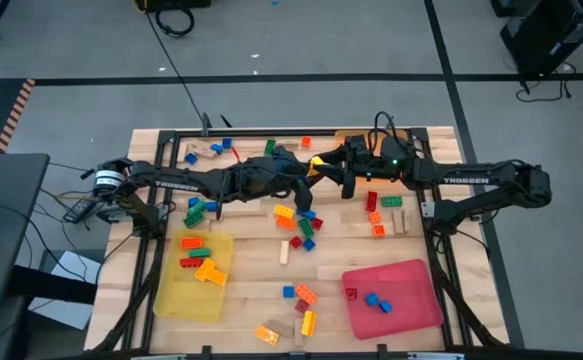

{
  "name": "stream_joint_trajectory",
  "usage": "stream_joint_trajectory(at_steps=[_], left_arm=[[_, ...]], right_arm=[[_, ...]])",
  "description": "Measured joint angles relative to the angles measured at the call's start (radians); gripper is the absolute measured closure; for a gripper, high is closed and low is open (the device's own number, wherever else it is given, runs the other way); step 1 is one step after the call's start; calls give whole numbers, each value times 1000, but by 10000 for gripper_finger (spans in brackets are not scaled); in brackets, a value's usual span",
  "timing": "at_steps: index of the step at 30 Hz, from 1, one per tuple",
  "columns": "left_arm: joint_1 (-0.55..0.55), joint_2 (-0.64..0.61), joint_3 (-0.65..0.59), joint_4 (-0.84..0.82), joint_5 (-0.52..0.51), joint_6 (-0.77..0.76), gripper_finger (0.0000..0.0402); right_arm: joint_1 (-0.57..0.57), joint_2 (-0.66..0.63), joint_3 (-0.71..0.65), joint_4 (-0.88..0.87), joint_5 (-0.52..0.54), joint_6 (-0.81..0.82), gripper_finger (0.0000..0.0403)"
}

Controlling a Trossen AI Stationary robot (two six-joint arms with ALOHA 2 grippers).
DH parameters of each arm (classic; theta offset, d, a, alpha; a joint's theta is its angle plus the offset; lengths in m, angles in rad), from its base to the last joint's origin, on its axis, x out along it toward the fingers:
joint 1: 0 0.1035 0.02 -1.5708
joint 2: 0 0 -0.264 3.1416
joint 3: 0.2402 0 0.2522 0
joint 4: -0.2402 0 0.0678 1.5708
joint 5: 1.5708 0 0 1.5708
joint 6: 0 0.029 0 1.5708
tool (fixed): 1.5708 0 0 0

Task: Sort blocks by size
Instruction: Put the large yellow game piece into the yellow bin

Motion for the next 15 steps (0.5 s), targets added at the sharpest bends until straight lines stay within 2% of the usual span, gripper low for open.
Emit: stream_joint_trajectory(at_steps=[10, 15], left_arm=[[0, 0, 0, -16, 1, -24, 238], [7, -44, 0, -150, 17, -29, 237]], right_arm=[[-26, 0, 0, -1, -2, 14, 173], [-55, -19, 0, -59, -4, 14, 147]])
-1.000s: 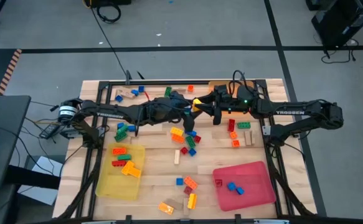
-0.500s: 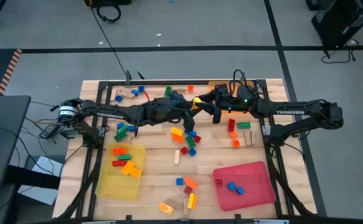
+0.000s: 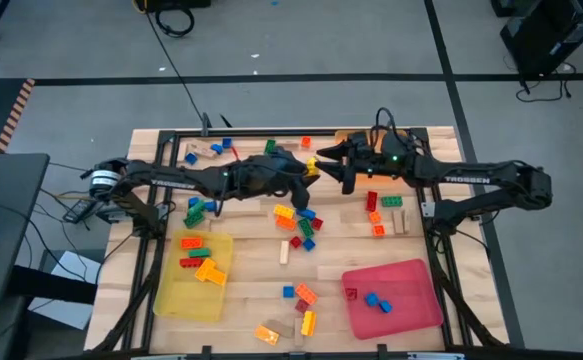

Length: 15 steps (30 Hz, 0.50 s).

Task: Sort blocks by size
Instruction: Put the large yellow game piece into the yellow bin

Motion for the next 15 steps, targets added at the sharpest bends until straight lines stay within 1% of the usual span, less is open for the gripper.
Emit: stream_joint_trajectory(at_steps=[4, 8, 9, 12, 14, 15], left_arm=[[0, -83, 0, -181, -25, -10, 237], [-1, -183, 0, -417, -28, -88, 237], [-4, -208, 0, -484, -13, -113, 237], [-16, -280, 0, -723, 72, -205, 237], [-46, -321, -2, -861, 82, -280, 237], [-70, -342, -13, -906, 63, -312, 237]], right_arm=[[-18, -26, 1, -135, 2, -4, 134], [-25, -40, 1, -266, 5, 1, 131], [-25, -40, 1, -285, 5, 9, 132], [-24, -36, 1, -306, 5, 32, 136], [-21, -34, 1, -304, 5, 35, 139], [-19, -31, 1, -303, 5, 35, 140]])
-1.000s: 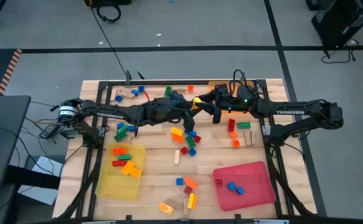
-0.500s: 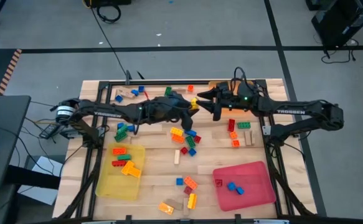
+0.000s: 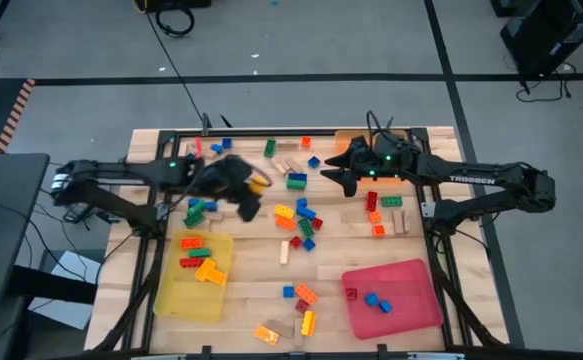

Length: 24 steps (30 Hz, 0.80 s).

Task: Sort blocks by size
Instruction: Put the large yellow game piece into the yellow bin

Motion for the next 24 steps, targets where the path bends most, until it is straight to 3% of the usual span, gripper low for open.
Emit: stream_joint_trajectory(at_steps=[7, 11, 24], left_arm=[[-228, -114, -170, -107, -121, -296, 237], [-324, -138, -258, -109, -134, -417, 237], [-503, -136, -432, -213, 131, -457, 237]], right_arm=[[9, 1, 0, -2, 2, 29, 144], [23, 1, 0, -2, 3, 52, 143], [65, 2, 0, -7, 3, 280, 148]])
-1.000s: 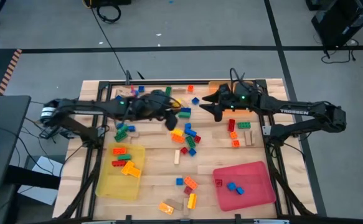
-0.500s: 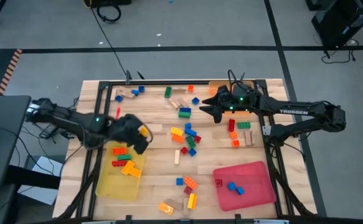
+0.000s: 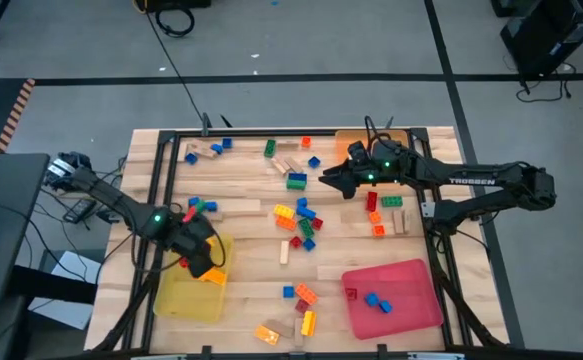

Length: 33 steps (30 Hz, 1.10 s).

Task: Sort blocks by size
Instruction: Put the large yellow game piece into the yellow bin

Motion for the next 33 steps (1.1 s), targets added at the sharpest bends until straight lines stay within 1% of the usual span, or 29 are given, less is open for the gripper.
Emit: stream_joint_trajectory(at_steps=[5, 8, 14, 17, 25, 30, 33], left_arm=[[-20, 0, -58, 9, -1, 0, 237], [-19, 0, -86, 10, 28, 2, 237], [-19, 1, -122, 9, 35, 7, 231], [-19, 1, -122, 8, 35, 12, 218], [-19, 1, -122, 7, 32, 47, 169], [-16, 1, -108, -18, 48, 72, 163], [-16, -5, -68, -77, -3, 72, 163]], right_arm=[[0, 0, 0, -2, 0, 63, 148], [0, 0, 0, -4, 0, 93, 147], [0, 0, 0, -10, 0, 106, 153], [0, 0, 0, -10, 2, 106, 154], [0, 0, 0, -10, 8, 106, 155], [0, 0, 0, -11, 48, 106, 156], [0, 0, 0, -11, 81, 126, 157]])
